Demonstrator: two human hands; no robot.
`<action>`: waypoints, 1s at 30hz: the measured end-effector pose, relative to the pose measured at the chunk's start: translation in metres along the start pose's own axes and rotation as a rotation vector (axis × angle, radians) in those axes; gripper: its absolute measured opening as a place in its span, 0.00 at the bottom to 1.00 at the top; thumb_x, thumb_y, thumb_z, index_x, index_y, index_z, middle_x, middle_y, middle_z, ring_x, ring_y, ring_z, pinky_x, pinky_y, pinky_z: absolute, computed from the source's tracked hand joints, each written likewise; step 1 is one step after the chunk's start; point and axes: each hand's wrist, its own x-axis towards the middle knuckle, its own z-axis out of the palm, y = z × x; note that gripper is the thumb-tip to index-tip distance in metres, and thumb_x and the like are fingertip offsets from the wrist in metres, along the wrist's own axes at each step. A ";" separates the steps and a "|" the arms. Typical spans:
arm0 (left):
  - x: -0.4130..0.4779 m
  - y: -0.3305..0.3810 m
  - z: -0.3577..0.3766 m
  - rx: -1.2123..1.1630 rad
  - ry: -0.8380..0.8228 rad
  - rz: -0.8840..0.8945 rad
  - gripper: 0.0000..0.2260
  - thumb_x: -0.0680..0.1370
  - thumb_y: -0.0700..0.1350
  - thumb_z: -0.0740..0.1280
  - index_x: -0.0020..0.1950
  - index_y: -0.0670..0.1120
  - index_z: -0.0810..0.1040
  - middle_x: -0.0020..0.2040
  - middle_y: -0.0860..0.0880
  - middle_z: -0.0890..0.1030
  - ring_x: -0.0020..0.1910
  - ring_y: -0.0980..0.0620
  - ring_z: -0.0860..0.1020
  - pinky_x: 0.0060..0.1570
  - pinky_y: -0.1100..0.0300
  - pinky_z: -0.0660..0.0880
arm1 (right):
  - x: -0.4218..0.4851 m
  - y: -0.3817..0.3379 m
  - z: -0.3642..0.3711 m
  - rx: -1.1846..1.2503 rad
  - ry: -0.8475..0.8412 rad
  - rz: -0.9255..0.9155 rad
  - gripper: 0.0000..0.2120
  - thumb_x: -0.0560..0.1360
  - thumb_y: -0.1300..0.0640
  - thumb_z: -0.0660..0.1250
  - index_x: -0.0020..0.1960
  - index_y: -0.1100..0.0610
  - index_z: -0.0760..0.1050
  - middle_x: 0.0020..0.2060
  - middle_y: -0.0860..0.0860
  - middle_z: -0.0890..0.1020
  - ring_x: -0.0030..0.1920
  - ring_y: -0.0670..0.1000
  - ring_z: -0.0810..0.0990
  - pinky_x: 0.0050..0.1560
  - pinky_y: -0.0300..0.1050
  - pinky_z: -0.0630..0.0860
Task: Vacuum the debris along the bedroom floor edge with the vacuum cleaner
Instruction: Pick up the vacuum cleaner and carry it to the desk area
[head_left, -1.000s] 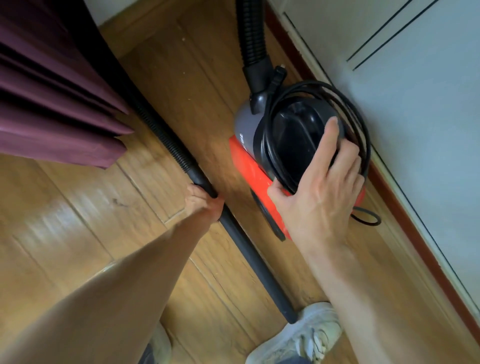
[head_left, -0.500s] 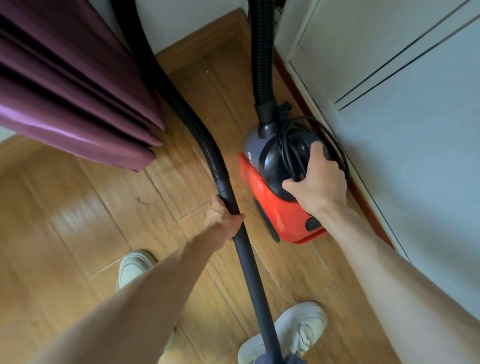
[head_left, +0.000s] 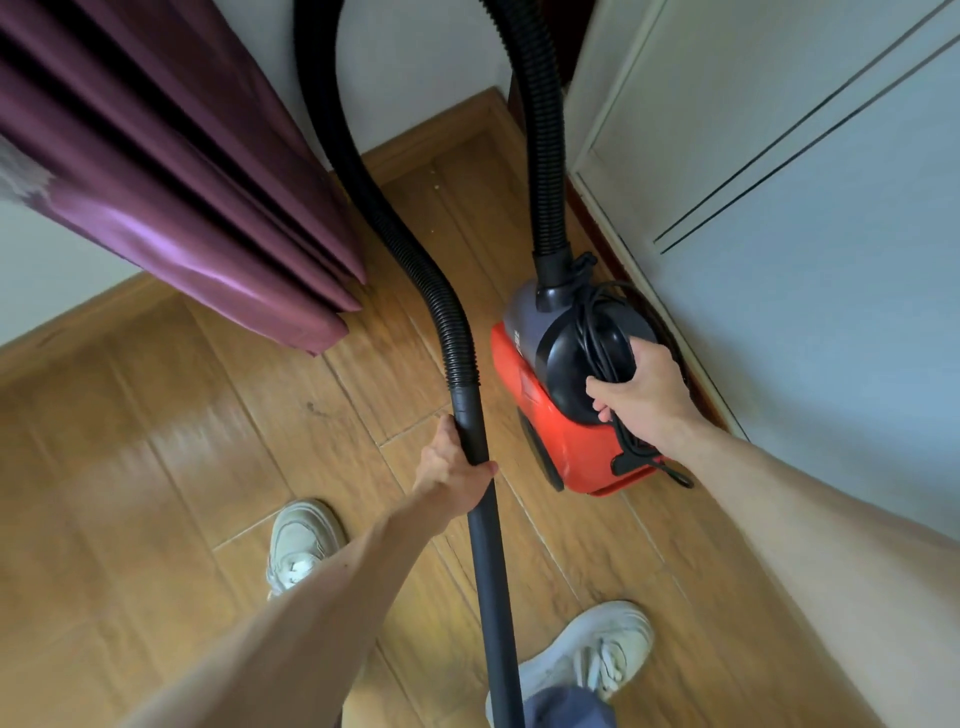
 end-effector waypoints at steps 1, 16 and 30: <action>-0.007 -0.002 -0.004 -0.003 0.001 0.002 0.18 0.73 0.43 0.73 0.55 0.52 0.67 0.51 0.46 0.78 0.50 0.42 0.81 0.48 0.43 0.82 | -0.008 0.001 0.003 0.005 0.012 0.004 0.07 0.71 0.68 0.69 0.46 0.59 0.77 0.30 0.55 0.82 0.25 0.47 0.79 0.29 0.44 0.79; -0.104 -0.021 -0.075 0.141 -0.020 0.100 0.18 0.72 0.43 0.73 0.53 0.51 0.66 0.42 0.51 0.76 0.43 0.45 0.80 0.46 0.44 0.82 | -0.137 -0.042 0.045 0.106 0.114 0.114 0.07 0.68 0.66 0.69 0.43 0.57 0.74 0.33 0.58 0.82 0.26 0.52 0.81 0.27 0.44 0.79; -0.179 -0.018 -0.120 0.512 -0.003 0.435 0.15 0.74 0.45 0.71 0.55 0.46 0.67 0.46 0.45 0.80 0.49 0.38 0.78 0.45 0.55 0.70 | -0.259 -0.062 0.092 0.366 0.522 0.222 0.27 0.72 0.62 0.68 0.64 0.47 0.60 0.41 0.53 0.80 0.33 0.56 0.84 0.38 0.54 0.83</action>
